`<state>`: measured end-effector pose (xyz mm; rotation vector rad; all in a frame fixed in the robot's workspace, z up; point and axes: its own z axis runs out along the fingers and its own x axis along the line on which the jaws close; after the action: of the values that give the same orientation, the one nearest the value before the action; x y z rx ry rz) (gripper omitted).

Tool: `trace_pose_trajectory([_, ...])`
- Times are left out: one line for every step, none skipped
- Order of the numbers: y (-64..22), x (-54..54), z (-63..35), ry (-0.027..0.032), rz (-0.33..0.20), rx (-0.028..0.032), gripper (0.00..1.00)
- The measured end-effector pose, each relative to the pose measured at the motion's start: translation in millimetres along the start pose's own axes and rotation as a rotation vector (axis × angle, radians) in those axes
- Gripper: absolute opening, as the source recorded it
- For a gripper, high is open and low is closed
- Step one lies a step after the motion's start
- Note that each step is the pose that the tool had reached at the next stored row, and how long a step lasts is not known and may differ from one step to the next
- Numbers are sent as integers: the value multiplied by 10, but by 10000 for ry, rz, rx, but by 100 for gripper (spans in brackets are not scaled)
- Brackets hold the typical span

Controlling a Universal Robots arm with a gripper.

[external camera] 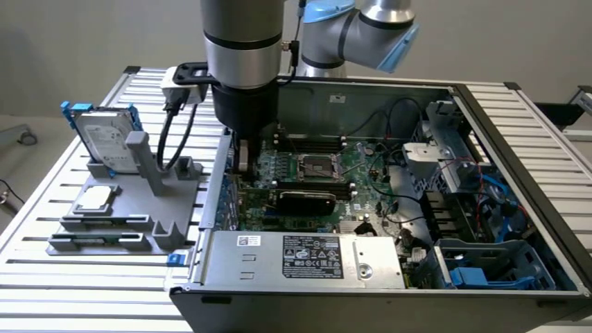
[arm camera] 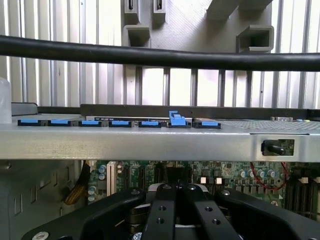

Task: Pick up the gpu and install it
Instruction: 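Press down on the gpu until it lock into place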

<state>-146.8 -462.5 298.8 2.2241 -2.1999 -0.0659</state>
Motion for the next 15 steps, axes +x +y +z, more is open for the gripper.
trace_pose_trajectory([0,1,-4,0,1,-30,11])
trace_pose_trajectory([1,1,-8,0,2,-64,11])
trace_pose_trajectory([1,1,-13,-1,3,-106,11])
trace_pose_trajectory([2,1,-17,0,4,-150,11])
trace_pose_trajectory([3,1,-22,-1,5,-203,11])
trace_pose_trajectory([5,1,-26,-1,6,-257,11])
trace_pose_trajectory([6,1,-31,-2,7,-313,11])
trace_pose_trajectory([7,1,-32,-3,8,-364,11])
trace_pose_trajectory([7,1,-33,-4,8,-400,11])
trace_pose_trajectory([7,1,-34,-4,8,-429,11])
trace_pose_trajectory([7,1,-35,-3,9,-446,11])
trace_pose_trajectory([7,1,-35,-2,10,-459,11])
trace_pose_trajectory([7,1,-36,-3,9,-470,11])
trace_pose_trajectory([7,1,-36,-4,10,-479,11])
trace_pose_trajectory([7,1,-37,-4,10,-486,11])
